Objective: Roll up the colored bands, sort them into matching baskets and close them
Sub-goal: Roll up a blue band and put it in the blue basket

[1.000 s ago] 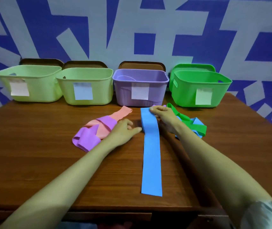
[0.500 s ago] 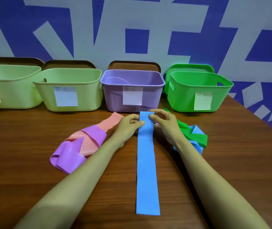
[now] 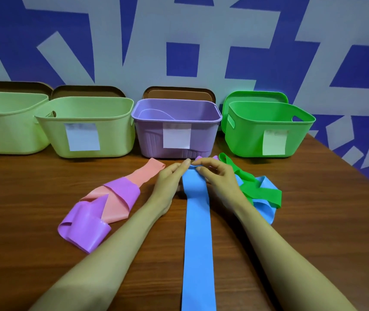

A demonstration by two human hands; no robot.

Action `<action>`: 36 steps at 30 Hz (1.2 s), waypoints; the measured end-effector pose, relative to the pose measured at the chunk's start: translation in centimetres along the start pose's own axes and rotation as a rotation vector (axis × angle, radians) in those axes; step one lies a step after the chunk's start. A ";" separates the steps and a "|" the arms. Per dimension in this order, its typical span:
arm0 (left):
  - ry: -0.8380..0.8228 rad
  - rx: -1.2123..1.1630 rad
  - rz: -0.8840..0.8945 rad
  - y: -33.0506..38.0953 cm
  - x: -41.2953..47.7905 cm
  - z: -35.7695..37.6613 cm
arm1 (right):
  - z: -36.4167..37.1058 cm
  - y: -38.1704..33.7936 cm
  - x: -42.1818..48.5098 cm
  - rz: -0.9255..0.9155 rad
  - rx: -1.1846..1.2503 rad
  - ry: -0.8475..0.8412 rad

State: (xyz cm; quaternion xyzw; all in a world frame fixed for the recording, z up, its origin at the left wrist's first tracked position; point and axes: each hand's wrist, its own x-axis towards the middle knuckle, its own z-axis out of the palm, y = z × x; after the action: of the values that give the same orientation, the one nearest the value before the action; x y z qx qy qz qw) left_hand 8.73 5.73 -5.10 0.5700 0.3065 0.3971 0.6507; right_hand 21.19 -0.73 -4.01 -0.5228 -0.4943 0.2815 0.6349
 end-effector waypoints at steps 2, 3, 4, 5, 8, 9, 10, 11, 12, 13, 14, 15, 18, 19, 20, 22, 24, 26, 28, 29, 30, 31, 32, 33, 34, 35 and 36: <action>0.003 0.007 0.015 -0.2 0.1 0.0 | 0.0 0.0 0.0 -0.014 -0.016 0.005; 0.004 0.016 0.020 -0.3 0.2 0.0 | -0.1 0.1 0.0 -0.015 -0.015 0.013; 0.003 0.026 0.025 -0.4 0.2 0.0 | -0.2 0.2 0.1 -0.013 -0.009 0.019; 0.002 0.032 0.027 -0.4 0.2 0.1 | -0.2 0.2 0.1 -0.006 -0.002 0.023; 0.003 0.056 0.046 -0.6 0.3 0.1 | -0.3 0.4 0.2 0.010 0.005 0.027; 0.006 0.069 0.054 -0.6 0.3 0.0 | -0.4 0.5 0.2 0.019 -0.003 0.022; 0.011 0.082 0.065 -0.7 0.3 -0.1 | -0.5 0.6 0.2 0.031 -0.011 0.014; 0.014 0.094 0.078 -0.7 0.3 -0.1 | -0.6 0.7 0.3 0.046 -0.011 0.001; 0.021 0.109 0.092 -0.7 0.3 -0.2 | -0.6 0.8 0.3 0.063 -0.003 -0.014; 0.028 0.124 0.108 -0.7 0.3 -0.2 | -0.7 0.8 0.3 0.082 0.012 -0.026; 0.033 0.146 0.127 -0.7 0.3 -0.2 | -0.7 0.8 0.2 0.104 0.038 -0.036; 0.037 0.168 0.146 -0.7 0.3 -0.2 | -0.7 0.6 0.2 0.120 0.061 -0.043; 0.038 0.210 0.195 -0.6 0.1 -0.1 | -0.5 0.5 0.1 0.121 0.026 -0.022; 0.042 0.221 0.200 -0.6 0.0 -0.1 | -0.5 0.6 0.1 0.122 0.023 -0.012; 0.045 0.229 0.199 -0.7 0.1 -0.1 | -0.6 0.6 0.1 0.128 0.030 -0.002; 0.031 0.219 0.182 -0.9 0.3 -0.2 | -0.8 0.7 0.1 0.142 0.053 0.016; -0.007 0.179 0.153 -1.0 0.3 -0.3 | -1.0 0.6 0.1 0.155 0.074 0.023; -0.030 0.121 0.123 -0.9 0.3 -0.4 | -1.1 0.5 0.1 0.147 0.090 0.022; -0.044 0.057 0.095 -0.7 0.1 -0.4 | -1.2 0.5 0.0 0.135 0.086 0.025; -0.050 0.026 0.079 -0.6 0.0 -0.4 | -1.2 0.6 0.0 0.128 0.075 0.029; -0.055 0.003 0.063 -0.6 -0.1 -0.4 | -1.2 0.6 0.0 0.120 0.063 0.030; -0.056 -0.014 0.044 -0.5 -0.2 -0.4 | -1.1 0.7 -0.1 0.114 0.054 0.031; -0.058 -0.028 0.026 -0.4 -0.2 -0.4 | -1.1 0.7 -0.1 0.110 0.051 0.033; -0.064 -0.045 0.013 -0.3 -0.3 -0.4 | -1.0 0.8 -0.2 0.108 0.049 0.038; -0.071 -0.062 0.006 -0.3 -0.3 -0.4 | -1.0 0.9 -0.2 0.103 0.042 0.046; -0.072 -0.078 0.006 -0.3 -0.3 -0.3 | -1.0 1.0 -0.1 0.089 0.023 0.053; -0.063 -0.089 0.008 -0.3 -0.3 -0.3 | -1.0 1.0 -0.1 0.068 -0.002 0.054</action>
State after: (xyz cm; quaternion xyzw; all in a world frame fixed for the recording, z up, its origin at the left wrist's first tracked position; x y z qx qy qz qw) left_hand 8.39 5.60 -5.45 0.5538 0.2657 0.3950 0.6832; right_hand 22.20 -0.88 -4.97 -0.5471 -0.4593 0.2883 0.6376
